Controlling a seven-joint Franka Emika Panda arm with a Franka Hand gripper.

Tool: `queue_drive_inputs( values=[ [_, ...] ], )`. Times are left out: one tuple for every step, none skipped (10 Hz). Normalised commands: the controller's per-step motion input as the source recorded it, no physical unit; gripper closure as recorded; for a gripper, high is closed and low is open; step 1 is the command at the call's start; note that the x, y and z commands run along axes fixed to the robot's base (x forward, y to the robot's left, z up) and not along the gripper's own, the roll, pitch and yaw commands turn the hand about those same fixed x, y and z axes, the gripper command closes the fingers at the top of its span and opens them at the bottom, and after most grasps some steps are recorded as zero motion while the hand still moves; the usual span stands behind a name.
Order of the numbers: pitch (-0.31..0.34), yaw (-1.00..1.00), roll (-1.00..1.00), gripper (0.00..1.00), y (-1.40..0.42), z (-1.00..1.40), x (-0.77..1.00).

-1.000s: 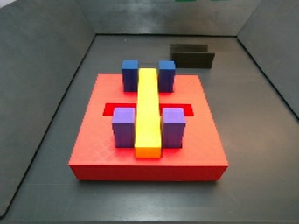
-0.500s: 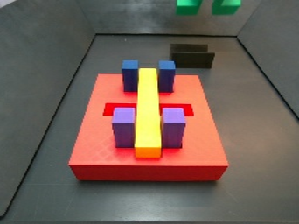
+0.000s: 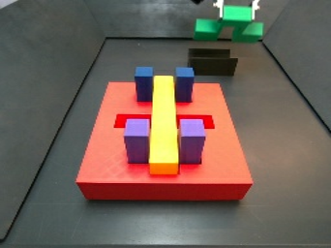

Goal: Pick up the green object. Move up. Place the green object on the fixture. Regrasp the green object. Move to above the board. Insert the green object.
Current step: Place the green object on the fixture.

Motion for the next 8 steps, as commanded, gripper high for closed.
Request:
queue_drive_inputs(
  values=[
    [0.246, 0.0, 0.08, 1.0, -0.2, -0.4, 0.26],
    [0.157, -0.03, 0.03, 1.0, -0.1, -0.43, 0.1],
    [0.149, -0.1, -0.07, 1.0, 0.06, -0.22, 0.03],
    [0.234, -0.08, -0.17, 1.0, 0.27, -0.05, 0.0],
    [0.183, -0.13, -0.09, 1.0, 0.4, -0.01, -0.05],
    [0.083, -0.15, -0.07, 1.0, 0.37, -0.05, -0.16],
    [0.0, -0.08, -0.04, 1.0, 0.17, -0.18, -0.15],
    [-0.011, -0.02, 0.0, 1.0, 0.0, -0.31, 0.0]
  ],
)
